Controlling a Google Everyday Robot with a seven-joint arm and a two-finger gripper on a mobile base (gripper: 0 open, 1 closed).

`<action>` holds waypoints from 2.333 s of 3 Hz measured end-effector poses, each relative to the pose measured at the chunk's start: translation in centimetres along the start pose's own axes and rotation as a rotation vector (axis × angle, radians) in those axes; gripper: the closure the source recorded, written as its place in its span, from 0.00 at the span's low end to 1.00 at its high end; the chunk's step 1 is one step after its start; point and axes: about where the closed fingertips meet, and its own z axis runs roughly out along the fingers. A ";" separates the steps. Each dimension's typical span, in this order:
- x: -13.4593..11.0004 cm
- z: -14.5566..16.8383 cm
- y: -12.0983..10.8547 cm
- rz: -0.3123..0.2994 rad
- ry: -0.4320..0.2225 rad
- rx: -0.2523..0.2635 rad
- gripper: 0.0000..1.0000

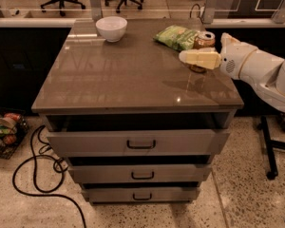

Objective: Place orange can into white bowl

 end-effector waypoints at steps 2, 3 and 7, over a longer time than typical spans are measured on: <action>2.4 0.3 -2.1 -0.067 0.148 0.016 0.00; 3.4 1.8 -2.6 -0.043 0.097 0.015 0.00; 4.0 3.5 -2.2 -0.023 0.050 0.004 0.63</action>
Offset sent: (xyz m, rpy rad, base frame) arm 0.0060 -0.0251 -0.0262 -0.2119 0.1196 -0.0142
